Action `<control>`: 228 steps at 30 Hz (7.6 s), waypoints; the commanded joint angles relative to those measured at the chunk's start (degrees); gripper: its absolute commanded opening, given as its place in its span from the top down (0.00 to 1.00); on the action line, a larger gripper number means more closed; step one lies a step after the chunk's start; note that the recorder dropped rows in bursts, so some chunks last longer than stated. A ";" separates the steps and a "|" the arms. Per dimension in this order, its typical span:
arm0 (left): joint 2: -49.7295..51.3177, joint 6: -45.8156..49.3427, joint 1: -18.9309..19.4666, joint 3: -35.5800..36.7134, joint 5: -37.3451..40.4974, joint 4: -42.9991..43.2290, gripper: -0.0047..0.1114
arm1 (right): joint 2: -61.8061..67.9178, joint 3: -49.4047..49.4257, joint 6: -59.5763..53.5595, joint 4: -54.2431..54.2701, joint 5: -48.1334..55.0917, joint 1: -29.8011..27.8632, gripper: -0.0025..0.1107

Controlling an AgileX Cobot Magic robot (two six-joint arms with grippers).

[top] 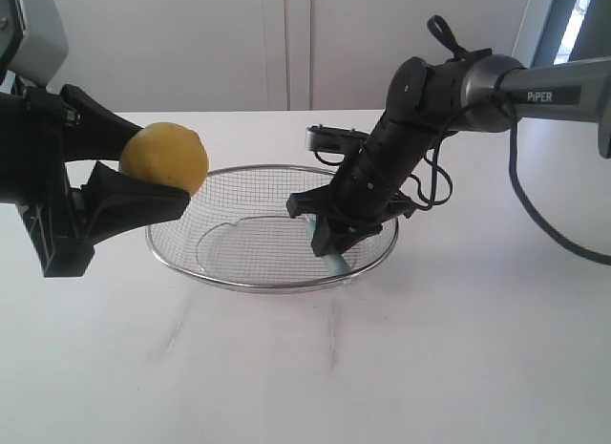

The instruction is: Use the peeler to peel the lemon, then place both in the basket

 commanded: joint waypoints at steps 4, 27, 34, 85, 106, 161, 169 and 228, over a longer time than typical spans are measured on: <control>-0.30 -0.29 0.22 0.07 0.06 -1.94 0.96 | -0.10 -0.50 0.88 0.22 0.09 -0.30 0.75; -0.30 -0.29 0.22 0.07 0.06 -1.94 0.96 | -0.99 -0.50 0.88 0.54 -0.27 -0.30 0.55; -0.30 -0.29 0.22 0.07 0.18 -1.94 0.96 | -3.20 -0.50 1.12 0.58 -0.15 -0.30 0.70; -0.30 -0.29 0.22 0.07 0.42 -1.94 0.96 | -26.78 14.75 5.14 -7.59 5.32 -17.34 0.98; 4.11 -14.10 0.22 -4.10 -5.20 4.16 0.96 | -26.67 14.79 5.14 -7.46 4.13 -17.34 0.98; 46.44 -47.08 -2.82 -29.58 -3.54 34.33 0.96 | -26.67 14.79 5.14 -7.34 2.19 -17.34 0.98; 48.45 -46.55 -3.38 -29.58 -3.64 34.89 0.96 | -26.67 14.79 5.14 -7.34 2.06 -17.34 0.98; 50.69 -45.35 -3.38 -29.58 -4.95 34.73 0.32 | -26.67 14.79 5.14 -7.34 2.06 -17.34 0.98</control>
